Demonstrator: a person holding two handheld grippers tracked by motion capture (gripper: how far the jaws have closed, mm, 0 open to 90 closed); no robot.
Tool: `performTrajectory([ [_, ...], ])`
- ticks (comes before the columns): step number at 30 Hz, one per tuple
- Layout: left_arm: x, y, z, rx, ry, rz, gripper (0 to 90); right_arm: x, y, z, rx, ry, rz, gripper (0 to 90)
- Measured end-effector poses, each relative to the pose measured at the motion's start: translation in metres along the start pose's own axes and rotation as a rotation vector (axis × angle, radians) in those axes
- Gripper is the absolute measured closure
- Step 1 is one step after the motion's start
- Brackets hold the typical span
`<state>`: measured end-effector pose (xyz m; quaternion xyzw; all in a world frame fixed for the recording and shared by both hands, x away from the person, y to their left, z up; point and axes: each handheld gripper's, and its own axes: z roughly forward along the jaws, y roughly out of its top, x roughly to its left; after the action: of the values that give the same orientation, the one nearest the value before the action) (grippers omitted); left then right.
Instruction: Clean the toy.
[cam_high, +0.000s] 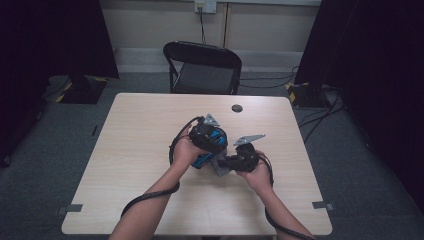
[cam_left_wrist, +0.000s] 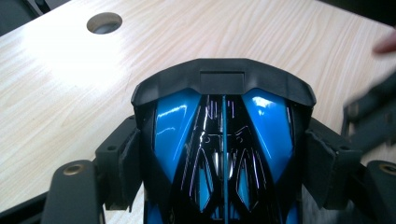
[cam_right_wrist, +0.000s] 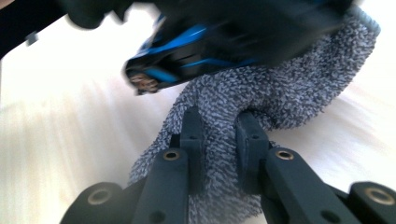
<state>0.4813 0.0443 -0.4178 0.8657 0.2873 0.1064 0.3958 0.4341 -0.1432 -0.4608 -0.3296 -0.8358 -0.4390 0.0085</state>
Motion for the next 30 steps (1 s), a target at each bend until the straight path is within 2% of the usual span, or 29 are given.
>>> performTrajectory([
  [7,0.004,0.002,-0.002,-0.018,0.014,-0.025,25.4,0.019,0.000,0.019,0.054,0.049,-0.066,76.0],
  [11,0.008,0.001,-0.005,-0.035,0.023,-0.049,25.4,0.024,-0.002,0.026,0.077,0.078,-0.083,76.0],
  [14,0.014,0.002,-0.010,-0.042,0.039,-0.054,25.4,0.027,-0.004,0.029,0.122,0.088,-0.103,75.9],
  [17,0.018,0.004,-0.018,-0.052,0.040,-0.068,25.4,0.025,-0.005,0.028,0.144,0.082,-0.115,75.9],
  [19,0.019,0.005,-0.022,-0.055,0.047,-0.063,25.4,0.021,-0.003,0.022,0.145,0.065,-0.113,75.9],
  [23,0.021,0.005,-0.029,-0.054,0.047,-0.057,25.4,0.010,-0.002,0.010,0.143,0.024,-0.092,75.9],
  [30,0.018,-0.006,-0.034,-0.037,0.031,-0.041,25.4,-0.011,0.000,-0.011,0.133,-0.055,-0.054,75.8],
])
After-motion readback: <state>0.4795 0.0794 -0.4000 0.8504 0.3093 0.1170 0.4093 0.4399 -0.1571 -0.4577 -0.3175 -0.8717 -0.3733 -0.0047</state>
